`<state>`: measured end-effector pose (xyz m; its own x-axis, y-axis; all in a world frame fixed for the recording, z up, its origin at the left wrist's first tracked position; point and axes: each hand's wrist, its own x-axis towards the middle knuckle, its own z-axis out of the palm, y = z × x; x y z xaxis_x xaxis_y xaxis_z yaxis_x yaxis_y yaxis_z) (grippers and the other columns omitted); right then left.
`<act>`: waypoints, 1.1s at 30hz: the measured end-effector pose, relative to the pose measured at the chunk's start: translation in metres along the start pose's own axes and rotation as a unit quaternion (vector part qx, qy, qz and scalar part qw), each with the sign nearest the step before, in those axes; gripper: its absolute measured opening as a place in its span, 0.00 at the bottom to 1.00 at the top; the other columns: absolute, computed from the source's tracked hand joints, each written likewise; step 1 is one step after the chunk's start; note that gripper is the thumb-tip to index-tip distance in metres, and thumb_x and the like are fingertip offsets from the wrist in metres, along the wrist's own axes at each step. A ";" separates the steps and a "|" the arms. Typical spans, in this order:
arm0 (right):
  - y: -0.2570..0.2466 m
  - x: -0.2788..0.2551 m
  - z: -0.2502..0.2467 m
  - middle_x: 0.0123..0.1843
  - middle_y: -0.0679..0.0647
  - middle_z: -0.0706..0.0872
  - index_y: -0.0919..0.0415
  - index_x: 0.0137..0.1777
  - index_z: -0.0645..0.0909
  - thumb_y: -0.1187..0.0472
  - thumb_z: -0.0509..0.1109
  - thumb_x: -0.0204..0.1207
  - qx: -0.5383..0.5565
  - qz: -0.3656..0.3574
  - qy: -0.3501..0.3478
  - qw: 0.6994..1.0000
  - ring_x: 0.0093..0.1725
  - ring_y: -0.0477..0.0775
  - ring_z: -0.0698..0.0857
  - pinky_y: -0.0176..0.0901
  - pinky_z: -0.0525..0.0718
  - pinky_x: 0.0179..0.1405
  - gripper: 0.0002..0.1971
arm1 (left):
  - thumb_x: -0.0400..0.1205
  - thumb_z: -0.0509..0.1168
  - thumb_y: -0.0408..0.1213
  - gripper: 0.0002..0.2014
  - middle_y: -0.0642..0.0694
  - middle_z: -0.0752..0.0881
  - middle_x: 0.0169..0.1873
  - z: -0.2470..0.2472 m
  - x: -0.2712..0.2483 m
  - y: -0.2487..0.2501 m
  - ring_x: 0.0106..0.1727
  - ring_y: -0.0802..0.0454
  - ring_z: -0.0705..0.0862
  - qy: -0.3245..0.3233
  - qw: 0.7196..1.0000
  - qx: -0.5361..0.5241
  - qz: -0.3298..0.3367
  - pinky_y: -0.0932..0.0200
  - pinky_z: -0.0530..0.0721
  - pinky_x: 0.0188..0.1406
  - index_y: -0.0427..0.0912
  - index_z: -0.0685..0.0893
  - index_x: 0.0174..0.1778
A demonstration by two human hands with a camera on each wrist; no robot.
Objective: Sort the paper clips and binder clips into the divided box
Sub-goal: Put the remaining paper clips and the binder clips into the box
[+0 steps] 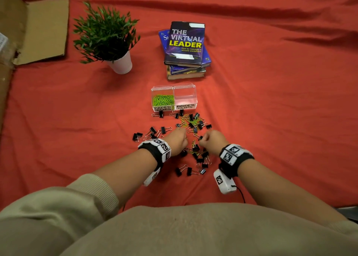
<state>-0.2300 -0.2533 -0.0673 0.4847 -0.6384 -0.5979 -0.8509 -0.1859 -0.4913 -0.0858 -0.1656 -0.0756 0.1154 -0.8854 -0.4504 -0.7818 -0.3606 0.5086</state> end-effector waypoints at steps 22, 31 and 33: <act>0.037 0.010 -0.022 0.49 0.57 0.86 0.57 0.48 0.79 0.59 0.73 0.72 -0.043 0.035 0.059 0.997 0.51 0.58 0.84 0.48 0.80 0.51 0.07 | 0.78 0.68 0.49 0.14 0.45 0.84 0.46 0.013 0.002 0.024 0.46 0.46 0.82 -0.021 0.999 0.024 -0.033 0.55 0.79 0.42 0.43 0.77 0.49; 0.046 0.005 -0.036 0.39 0.55 0.85 0.55 0.37 0.76 0.63 0.67 0.70 -0.035 0.052 0.036 0.997 0.44 0.57 0.83 0.43 0.78 0.40 0.04 | 0.79 0.63 0.40 0.09 0.40 0.84 0.50 0.008 -0.003 0.015 0.50 0.40 0.84 -0.017 0.998 0.060 -0.014 0.49 0.84 0.46 0.40 0.77 0.52; 0.041 0.006 -0.034 0.38 0.55 0.84 0.54 0.34 0.75 0.62 0.67 0.71 -0.036 0.050 0.043 0.997 0.43 0.59 0.84 0.44 0.79 0.41 0.06 | 0.79 0.63 0.39 0.08 0.41 0.84 0.48 0.001 -0.004 0.012 0.48 0.40 0.84 0.003 0.998 0.056 -0.026 0.53 0.80 0.40 0.40 0.77 0.49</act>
<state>-0.2686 -0.2905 -0.0691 0.3812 -0.7169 -0.5838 -0.9077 -0.1704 -0.3835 -0.0958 -0.1663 -0.0684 0.1607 -0.8682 -0.4695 -0.8381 -0.3713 0.3996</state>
